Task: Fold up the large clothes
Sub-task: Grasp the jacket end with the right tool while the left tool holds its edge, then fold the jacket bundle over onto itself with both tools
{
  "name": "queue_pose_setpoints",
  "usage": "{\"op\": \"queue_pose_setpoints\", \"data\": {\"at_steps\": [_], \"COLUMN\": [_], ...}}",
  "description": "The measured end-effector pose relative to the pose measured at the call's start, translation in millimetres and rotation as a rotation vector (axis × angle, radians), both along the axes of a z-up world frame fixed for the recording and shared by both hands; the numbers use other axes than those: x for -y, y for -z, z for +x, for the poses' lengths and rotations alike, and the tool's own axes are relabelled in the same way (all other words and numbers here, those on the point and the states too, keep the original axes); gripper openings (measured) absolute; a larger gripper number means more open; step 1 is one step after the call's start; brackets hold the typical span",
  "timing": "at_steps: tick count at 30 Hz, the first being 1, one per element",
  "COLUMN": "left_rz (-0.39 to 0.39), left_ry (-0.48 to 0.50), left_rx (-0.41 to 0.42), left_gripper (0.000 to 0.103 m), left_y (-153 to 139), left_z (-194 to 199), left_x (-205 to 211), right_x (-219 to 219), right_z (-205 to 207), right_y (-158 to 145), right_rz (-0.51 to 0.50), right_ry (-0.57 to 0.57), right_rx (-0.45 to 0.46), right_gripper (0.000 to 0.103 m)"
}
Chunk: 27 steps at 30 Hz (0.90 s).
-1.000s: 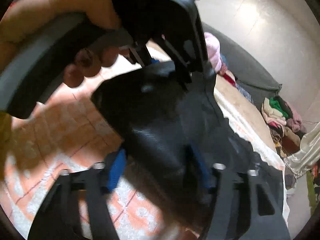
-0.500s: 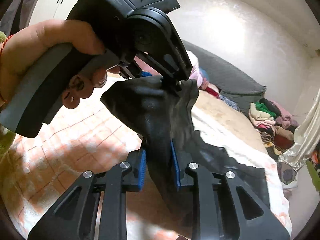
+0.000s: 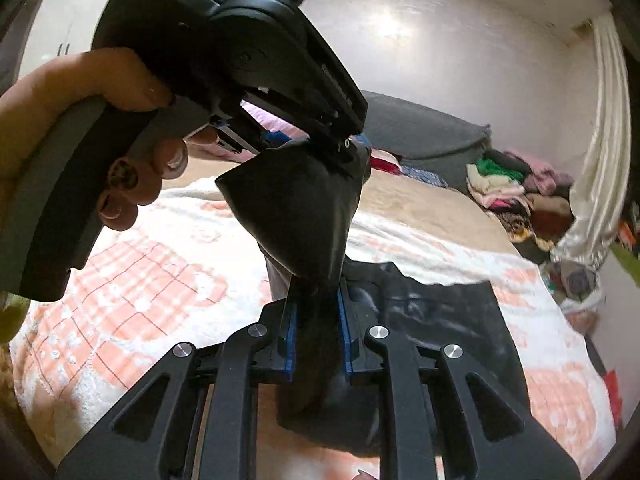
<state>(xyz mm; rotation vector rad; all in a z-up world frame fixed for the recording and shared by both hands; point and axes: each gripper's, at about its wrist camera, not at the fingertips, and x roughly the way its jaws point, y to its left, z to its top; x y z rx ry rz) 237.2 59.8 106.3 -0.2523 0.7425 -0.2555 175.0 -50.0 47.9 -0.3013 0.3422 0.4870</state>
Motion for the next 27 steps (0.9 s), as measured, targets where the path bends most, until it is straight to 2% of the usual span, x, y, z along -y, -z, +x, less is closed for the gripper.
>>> {"op": "queue_pose_setpoints", "data": {"at_steps": [4,8,11,14,17,19,21,23,24,27], "left_rz": [0.017,0.014,-0.035,-0.063,-0.072,-0.049,-0.025,-0.042,-0.055,-0.086], "left_ry": [0.031,0.056,0.079,0.062,-0.008,-0.071,-0.100,-0.106,-0.093,-0.060], "left_rx": [-0.010,-0.022,-0.027,-0.020,0.023,0.024,-0.040,-0.118,-0.185,-0.242], "left_gripper": [0.025,0.027,0.030,0.037,0.056,0.058,0.058,0.058,0.058,0.058], "left_y": [-2,-1,-1,-5,-7,-1,20,45,65,93], "left_z": [4,9,11,8,-3,-7,-2,6,12,16], "left_x": [27,49,60,58,42,32,22,16,14,17], "right_x": [24,49,63,77,88,95,104,110,114,120], "right_z": [0,3,-1,2,6,11,17,21,22,27], "right_y": [2,7,12,17,23,28,33,37,38,39], "right_rz": [0.047,0.120,0.171,0.233,0.285,0.319,0.381,0.444,0.469,0.531], "right_ry": [0.039,0.071,0.093,0.103,0.121,0.136,0.139,0.131,0.126,0.120], "right_rx": [-0.016,-0.074,-0.122,-0.187,-0.242,-0.281,-0.333,-0.380,-0.398,-0.459], "right_gripper": [0.014,0.014,0.014,0.014,0.014,0.014,0.014,0.014,0.015,0.018]}}
